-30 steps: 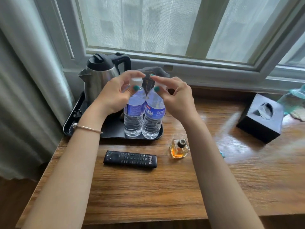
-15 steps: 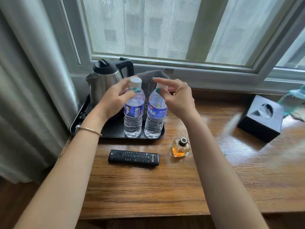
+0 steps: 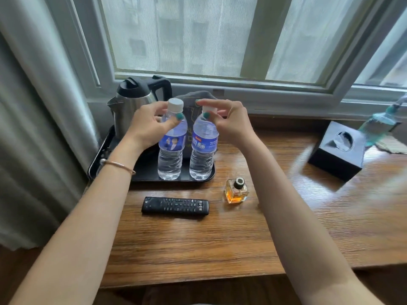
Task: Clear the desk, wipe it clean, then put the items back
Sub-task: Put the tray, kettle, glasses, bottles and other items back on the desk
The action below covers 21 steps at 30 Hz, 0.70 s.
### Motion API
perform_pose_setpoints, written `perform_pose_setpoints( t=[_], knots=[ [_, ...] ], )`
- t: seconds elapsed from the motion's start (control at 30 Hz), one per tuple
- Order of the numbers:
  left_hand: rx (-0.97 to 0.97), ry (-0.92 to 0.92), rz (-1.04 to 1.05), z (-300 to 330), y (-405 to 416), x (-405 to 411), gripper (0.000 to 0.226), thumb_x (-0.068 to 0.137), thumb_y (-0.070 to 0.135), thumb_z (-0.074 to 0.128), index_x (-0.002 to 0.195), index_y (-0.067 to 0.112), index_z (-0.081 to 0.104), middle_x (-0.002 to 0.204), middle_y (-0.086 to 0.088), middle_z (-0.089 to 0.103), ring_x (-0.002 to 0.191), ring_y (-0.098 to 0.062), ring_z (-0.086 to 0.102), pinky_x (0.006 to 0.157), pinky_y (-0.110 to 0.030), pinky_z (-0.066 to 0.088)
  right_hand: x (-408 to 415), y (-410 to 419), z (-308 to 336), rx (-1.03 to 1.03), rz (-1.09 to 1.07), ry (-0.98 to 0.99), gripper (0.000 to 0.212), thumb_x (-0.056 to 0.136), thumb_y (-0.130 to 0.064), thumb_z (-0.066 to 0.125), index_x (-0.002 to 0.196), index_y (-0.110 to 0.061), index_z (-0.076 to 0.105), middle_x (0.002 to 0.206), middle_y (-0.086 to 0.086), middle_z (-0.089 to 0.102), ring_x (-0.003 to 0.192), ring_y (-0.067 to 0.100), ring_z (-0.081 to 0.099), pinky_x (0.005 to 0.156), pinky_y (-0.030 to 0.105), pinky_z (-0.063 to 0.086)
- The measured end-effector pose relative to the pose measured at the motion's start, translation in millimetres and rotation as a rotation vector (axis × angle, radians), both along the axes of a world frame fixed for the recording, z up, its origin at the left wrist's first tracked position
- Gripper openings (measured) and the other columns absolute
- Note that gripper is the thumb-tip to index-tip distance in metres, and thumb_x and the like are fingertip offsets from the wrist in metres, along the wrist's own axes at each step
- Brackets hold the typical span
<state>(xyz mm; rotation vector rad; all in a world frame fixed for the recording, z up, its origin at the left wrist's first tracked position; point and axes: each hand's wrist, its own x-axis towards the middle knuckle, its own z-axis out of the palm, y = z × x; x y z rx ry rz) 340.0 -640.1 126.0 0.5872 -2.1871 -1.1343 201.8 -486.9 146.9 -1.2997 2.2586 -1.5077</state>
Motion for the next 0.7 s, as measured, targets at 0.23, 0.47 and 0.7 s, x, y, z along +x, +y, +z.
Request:
perform_pose_setpoints(
  t=[0.23,0.47,0.7],
  knots=[
    [-0.023,0.124,0.386,-20,33,-18,0.05,0.072,0.065,0.071,0.103,0.026,0.063,0.104,0.005,0.071,0.098,-0.015,0.065,0.082,-0.036,0.052,-5,0,0,-0.048,0.051,-0.107,0.033,0.092,-0.004,0.062,0.107,-0.03,0.074,0.103,0.0,0.074,0.095,0.015,0.07,0.077,0.036,0.057],
    [0.233,0.161,-0.041,-31,9,-3,0.041,0.086,0.038,0.07,0.124,0.031,0.057,0.125,0.002,0.06,0.111,-0.014,0.059,0.092,-0.031,0.049,-4,2,-3,-0.103,0.089,-0.142,0.036,0.092,-0.001,0.059,0.106,-0.031,0.072,0.1,-0.003,0.073,0.092,0.011,0.07,0.074,0.022,0.052],
    [0.249,0.126,-0.081,-30,3,-1,0.043,0.076,0.053,0.074,0.115,0.041,0.06,0.118,0.003,0.053,0.109,-0.021,0.06,0.095,-0.047,0.052,-3,1,-4,-0.105,0.099,-0.118,0.039,0.094,0.0,0.056,0.107,-0.033,0.071,0.107,-0.007,0.072,0.101,0.006,0.067,0.079,0.022,0.053]
  ],
)
